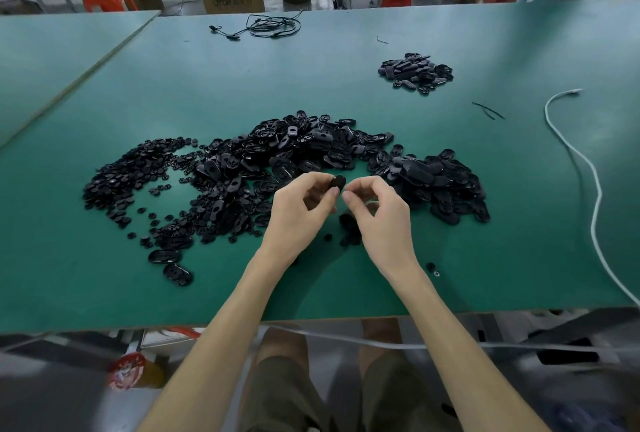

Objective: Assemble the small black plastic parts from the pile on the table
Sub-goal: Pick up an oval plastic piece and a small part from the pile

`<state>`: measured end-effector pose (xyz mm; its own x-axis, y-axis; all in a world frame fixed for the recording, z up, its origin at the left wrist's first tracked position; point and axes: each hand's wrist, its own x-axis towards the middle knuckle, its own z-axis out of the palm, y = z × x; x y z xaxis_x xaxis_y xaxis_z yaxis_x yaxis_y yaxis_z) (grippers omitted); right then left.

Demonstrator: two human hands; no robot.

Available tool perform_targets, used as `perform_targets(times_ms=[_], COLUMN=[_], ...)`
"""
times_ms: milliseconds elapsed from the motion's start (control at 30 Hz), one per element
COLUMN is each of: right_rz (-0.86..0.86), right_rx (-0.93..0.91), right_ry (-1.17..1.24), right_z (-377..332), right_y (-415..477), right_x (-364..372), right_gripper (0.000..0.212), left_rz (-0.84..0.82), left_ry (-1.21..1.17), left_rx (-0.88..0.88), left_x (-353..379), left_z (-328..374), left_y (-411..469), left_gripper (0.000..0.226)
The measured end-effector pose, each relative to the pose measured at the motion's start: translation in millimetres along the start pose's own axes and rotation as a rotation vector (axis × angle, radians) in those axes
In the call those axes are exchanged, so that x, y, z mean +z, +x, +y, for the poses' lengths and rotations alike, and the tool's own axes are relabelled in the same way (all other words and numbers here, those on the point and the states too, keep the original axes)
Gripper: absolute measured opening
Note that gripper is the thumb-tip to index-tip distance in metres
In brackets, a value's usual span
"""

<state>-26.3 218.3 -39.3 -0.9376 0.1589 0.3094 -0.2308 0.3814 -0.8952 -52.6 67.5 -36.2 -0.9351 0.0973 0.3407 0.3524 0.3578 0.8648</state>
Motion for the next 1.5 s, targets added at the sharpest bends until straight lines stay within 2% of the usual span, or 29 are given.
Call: perform_targets(times_ms=[167, 367, 533, 900, 1167, 1333, 1500], right_rz=[0.045, 0.084, 0.099, 0.093, 0.085, 0.049, 0.076], right_rx=[0.013, 0.050, 0.064, 0.054, 0.045, 0.036, 0.056], right_ry=[0.036, 0.112, 0.123, 0.126, 0.120, 0.083, 0.111], right_z=[-0.6, -3.7, -4.9, -4.8, -6.6, -7.6, -6.8], right_y=[0.5, -0.1, -0.1, -0.1, -0.6, 0.3, -1.0], right_x=[-0.8, -4.8, -6.7, -6.6, -6.4, -4.9, -4.9], right_gripper=[0.018, 0.007, 0.006, 0.015, 0.013, 0.022, 0.015], left_rz=[-0.047, -0.080, -0.103, -0.047, -0.045, -0.039, -0.039], left_ry=[-0.076, -0.155, -0.168, -0.089, -0.073, -0.065, -0.063], left_rx=[-0.003, -0.033, -0.041, -0.059, -0.077, -0.086, -0.084], left_x=[-0.4, -2.9, -3.0, -3.9, -3.0, -2.2, -1.7], left_z=[1.1, 0.5, -0.5, -3.8, -4.5, -5.2, -4.9], left_y=[-0.5, 0.8, 1.0, 3.2, 2.7, 3.3, 2.3], left_gripper=[0.024, 0.026, 0.024, 0.023, 0.023, 0.022, 0.021])
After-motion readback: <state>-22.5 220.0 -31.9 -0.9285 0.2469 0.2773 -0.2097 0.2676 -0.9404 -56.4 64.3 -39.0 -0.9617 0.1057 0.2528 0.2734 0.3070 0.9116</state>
